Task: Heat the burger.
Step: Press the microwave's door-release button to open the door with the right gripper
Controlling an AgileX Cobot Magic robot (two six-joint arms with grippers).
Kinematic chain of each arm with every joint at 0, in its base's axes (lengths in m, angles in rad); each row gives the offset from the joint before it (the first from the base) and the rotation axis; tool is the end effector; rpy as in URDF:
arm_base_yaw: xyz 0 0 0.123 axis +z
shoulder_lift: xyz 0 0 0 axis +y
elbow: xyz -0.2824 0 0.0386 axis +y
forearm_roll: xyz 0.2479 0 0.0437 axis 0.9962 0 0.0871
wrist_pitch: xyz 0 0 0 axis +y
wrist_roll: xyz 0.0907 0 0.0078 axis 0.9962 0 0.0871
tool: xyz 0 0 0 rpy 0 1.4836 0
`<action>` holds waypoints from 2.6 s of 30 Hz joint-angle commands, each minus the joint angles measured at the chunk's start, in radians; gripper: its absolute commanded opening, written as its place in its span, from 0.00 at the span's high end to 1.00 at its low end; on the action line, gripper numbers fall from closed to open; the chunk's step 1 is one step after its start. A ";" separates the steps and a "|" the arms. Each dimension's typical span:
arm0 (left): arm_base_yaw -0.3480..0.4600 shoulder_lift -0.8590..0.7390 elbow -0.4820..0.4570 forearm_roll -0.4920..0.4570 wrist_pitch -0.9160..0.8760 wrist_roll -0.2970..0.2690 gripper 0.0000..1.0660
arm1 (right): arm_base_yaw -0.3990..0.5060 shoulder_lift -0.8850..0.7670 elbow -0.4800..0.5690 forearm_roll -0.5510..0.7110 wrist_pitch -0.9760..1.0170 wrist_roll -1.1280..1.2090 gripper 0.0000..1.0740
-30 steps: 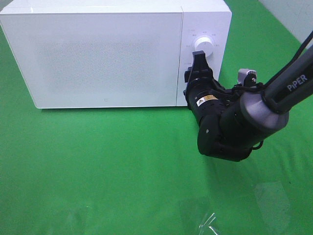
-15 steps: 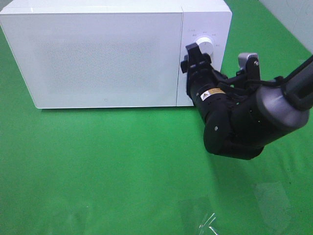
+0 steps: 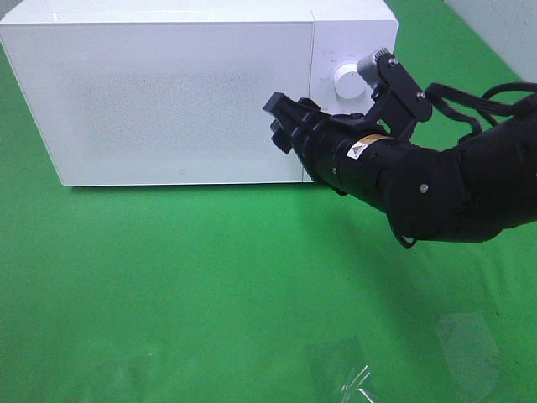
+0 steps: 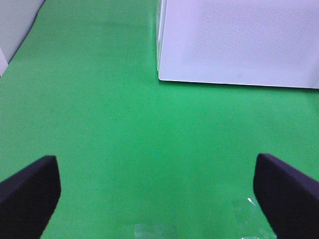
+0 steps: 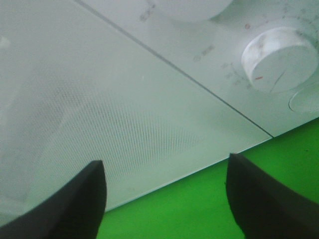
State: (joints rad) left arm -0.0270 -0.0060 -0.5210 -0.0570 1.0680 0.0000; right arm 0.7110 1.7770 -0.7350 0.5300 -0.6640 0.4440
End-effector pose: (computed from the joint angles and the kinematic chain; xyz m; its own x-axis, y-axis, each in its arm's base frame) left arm -0.0088 -0.0043 0.2824 -0.4394 -0.0156 -0.8981 0.0598 0.9971 -0.0466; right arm 0.2756 0.2000 0.1689 -0.4780 0.5519 -0.6833 -0.0499 0.7596 0.6485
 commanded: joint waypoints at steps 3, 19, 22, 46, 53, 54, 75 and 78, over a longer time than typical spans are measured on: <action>0.001 -0.015 0.003 0.002 0.001 0.000 0.08 | -0.004 -0.081 0.001 -0.068 0.172 -0.252 0.36; 0.001 -0.015 0.003 0.002 0.001 0.000 0.08 | -0.004 -0.376 0.001 -0.485 0.788 -0.417 0.36; 0.001 -0.015 0.003 0.002 0.001 0.000 0.08 | -0.004 -0.423 0.001 -0.503 0.871 -0.417 0.36; 0.001 -0.015 0.003 0.002 0.001 0.000 0.08 | -0.004 -0.940 0.003 -0.602 1.542 -0.374 0.36; 0.001 -0.015 0.003 0.002 0.001 0.000 0.08 | -0.004 -1.142 0.070 -0.693 1.573 -0.291 0.36; 0.001 -0.015 0.003 0.002 0.001 0.000 0.08 | -0.006 -1.192 0.090 -0.699 1.589 -0.267 0.36; 0.001 -0.015 0.003 0.002 0.001 0.000 0.08 | -0.595 -1.697 0.224 -0.663 1.659 -0.379 0.29; 0.001 -0.015 0.003 0.002 0.001 0.000 0.08 | -0.623 -1.755 0.234 -0.621 1.639 -0.379 0.29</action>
State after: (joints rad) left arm -0.0270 -0.0060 -0.5210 -0.0570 1.0680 0.0000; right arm 0.1150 0.0720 -0.5100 -0.1290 0.9940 0.0760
